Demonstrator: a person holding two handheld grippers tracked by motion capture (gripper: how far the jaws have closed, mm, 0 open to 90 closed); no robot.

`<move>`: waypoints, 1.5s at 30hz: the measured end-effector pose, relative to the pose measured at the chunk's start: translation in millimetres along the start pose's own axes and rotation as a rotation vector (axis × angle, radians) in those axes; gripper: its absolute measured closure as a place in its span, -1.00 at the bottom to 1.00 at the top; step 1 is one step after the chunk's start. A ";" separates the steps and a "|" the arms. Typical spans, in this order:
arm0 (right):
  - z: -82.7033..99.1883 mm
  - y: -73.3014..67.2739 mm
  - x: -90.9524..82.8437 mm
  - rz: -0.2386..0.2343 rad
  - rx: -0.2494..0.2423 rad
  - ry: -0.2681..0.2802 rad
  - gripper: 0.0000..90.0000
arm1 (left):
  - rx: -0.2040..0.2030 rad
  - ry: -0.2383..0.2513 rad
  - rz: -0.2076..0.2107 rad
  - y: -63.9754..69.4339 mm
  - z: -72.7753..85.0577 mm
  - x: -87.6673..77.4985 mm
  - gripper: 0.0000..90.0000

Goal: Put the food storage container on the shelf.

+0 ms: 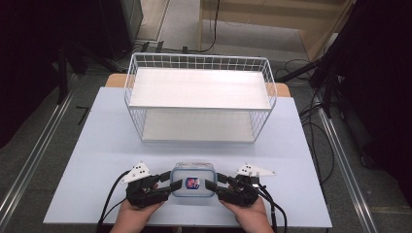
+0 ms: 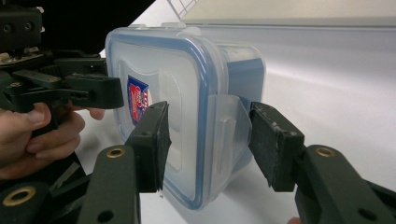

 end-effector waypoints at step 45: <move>-84.6 -24.5 -33.1 0.024 -0.228 0.233 0.13 | 0.195 0.208 0.001 21.8 -87.0 -24.2 0.11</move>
Point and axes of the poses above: each handheld gripper's, and its own axes: x roughly forward along the jaws, z roughly out of its underside, y roughly to its right, the point moved 2 cm from there along x, roughly forward along the jaws, and after that the axes turned 3 degrees about -x, right-handed, at the moved point
